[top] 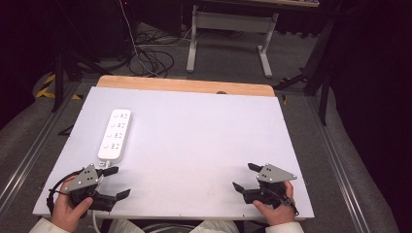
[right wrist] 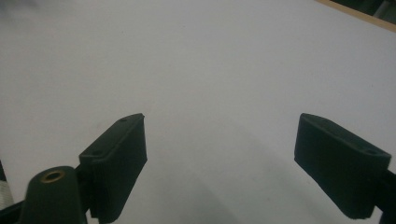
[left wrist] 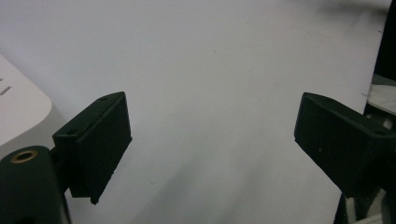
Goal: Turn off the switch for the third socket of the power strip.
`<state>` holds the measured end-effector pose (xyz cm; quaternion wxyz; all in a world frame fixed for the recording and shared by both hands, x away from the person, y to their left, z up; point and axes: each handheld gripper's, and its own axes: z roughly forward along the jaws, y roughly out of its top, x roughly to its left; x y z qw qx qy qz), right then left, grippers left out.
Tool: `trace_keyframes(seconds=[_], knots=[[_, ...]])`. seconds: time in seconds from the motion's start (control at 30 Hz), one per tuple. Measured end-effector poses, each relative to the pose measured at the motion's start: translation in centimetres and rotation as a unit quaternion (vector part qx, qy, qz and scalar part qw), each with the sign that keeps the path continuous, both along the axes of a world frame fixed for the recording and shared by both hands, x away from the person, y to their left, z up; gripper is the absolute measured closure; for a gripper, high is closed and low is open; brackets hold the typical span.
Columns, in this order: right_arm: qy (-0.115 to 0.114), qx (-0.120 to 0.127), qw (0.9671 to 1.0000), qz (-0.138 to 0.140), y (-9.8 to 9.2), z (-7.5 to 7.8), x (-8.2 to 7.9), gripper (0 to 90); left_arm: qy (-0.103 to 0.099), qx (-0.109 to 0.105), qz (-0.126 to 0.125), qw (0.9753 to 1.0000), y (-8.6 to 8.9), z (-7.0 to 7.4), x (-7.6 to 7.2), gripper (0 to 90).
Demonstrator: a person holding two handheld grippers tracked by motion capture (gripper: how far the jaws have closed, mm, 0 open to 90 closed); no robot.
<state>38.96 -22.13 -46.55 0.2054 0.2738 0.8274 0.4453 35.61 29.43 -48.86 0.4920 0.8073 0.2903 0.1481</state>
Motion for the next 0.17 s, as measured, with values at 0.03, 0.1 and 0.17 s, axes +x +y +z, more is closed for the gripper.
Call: trace_keyframes(seconds=[0.03, 0.1, 0.17], knots=[[0.001, 0.002, 1.0, 0.0, 0.01, -0.03, 0.01, 16.9, 0.002, -0.002, -0.001, 1.0, 0.0, 0.01, -0.03, 10.5], [0.001, 0.001, 1.0, -0.001, 0.0, -0.04, 0.02, 16.9, 0.004, -0.007, 0.004, 1.0, 0.09, 0.07, -0.07, 10.0], [0.001, 0.001, 1.0, -0.002, 0.0, -0.02, 0.04, 16.9, 0.002, -0.02, 0.008, 0.9998, 0.3, 0.21, -0.12, 9.9]])
